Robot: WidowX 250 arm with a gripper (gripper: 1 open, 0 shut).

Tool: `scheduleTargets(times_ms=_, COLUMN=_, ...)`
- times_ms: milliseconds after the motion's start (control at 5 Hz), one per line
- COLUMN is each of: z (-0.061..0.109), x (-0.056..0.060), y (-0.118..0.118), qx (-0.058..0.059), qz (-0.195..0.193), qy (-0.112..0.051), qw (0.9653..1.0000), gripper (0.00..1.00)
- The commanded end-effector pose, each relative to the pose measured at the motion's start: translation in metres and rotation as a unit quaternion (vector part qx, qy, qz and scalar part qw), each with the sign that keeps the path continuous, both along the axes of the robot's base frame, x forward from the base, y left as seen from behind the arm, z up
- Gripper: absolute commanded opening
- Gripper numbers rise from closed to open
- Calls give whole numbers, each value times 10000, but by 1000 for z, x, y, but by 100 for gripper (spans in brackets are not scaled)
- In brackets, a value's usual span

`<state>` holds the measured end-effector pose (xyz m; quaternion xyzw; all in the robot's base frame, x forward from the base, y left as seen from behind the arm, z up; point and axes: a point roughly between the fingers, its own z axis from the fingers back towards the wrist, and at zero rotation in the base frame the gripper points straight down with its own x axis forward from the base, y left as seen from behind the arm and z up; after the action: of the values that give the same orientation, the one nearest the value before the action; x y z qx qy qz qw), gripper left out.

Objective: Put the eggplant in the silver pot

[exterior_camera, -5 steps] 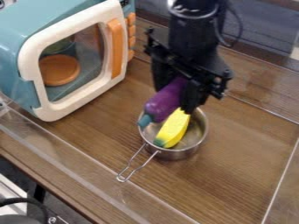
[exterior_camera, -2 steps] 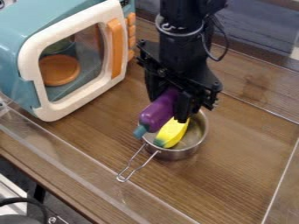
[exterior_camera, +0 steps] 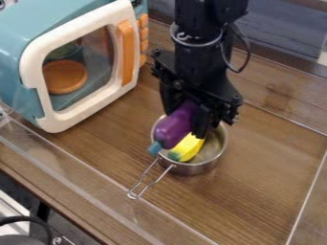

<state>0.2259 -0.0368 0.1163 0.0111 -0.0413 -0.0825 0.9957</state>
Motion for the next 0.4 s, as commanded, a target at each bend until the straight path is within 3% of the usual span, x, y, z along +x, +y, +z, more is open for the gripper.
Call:
scheduleTargets(times_ms=0, z=2, x=3, y=2, qx=-45, qz=57, qy=-126, qw=9999, gripper=0)
scheduleTargets(times_ms=200, z=-1, x=5, y=3, qx=-59, qz=73, qy=-157, qw=9998, gripper=0)
